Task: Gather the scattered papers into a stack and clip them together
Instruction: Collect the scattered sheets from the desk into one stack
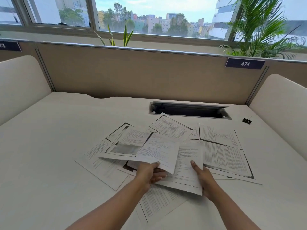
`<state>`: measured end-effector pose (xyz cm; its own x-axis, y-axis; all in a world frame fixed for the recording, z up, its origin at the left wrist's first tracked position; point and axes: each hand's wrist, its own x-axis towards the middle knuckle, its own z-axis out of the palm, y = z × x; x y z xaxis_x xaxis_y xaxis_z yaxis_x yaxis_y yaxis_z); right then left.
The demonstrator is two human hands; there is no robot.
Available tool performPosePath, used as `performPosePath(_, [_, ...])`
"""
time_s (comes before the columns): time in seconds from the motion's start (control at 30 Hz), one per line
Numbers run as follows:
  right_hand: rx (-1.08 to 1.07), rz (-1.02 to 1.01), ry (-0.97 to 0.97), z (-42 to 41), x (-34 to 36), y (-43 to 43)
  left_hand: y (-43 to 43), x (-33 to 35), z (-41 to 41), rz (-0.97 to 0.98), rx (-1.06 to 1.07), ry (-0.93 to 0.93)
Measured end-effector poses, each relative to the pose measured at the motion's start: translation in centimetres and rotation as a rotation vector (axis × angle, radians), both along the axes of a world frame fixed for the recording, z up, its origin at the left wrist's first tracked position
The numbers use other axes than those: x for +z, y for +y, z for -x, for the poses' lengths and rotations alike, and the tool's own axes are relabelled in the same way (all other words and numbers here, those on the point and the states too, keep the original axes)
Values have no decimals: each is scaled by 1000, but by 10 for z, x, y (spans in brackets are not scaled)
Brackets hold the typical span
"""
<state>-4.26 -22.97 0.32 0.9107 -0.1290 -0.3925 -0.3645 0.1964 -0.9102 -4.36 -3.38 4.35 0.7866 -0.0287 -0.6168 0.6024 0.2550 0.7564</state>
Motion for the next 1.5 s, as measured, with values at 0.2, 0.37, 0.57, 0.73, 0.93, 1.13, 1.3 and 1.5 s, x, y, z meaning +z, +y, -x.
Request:
performPosePath(0.2, [-6,-6,13,-1,-1,3,-14,-1,14,-20,-172,2])
performPosePath(0.37, [26,-7,9,1,0,3,-21,4,18,-52,-365,55])
performPosePath(0.57, [25,15,-6,3,6,0,-5,15,13,-254,-549,10])
performPosePath(0.73, [60,-84,-7,6,12,-3,21,20,-7,-390,-170,-199])
performPosePath(0.93, [117,-174,-4,7,12,-12,66,17,-38,-888,78,-405])
performPosePath(1.13, [163,-221,-17,8,20,-20,110,8,-56,-906,64,-337])
performPosePath(1.3, [269,-217,-50,4,24,-29,134,19,-51,-324,-168,-313])
performPosePath(1.5, [305,-162,-139,1,29,-25,125,18,-44,-153,-329,-452])
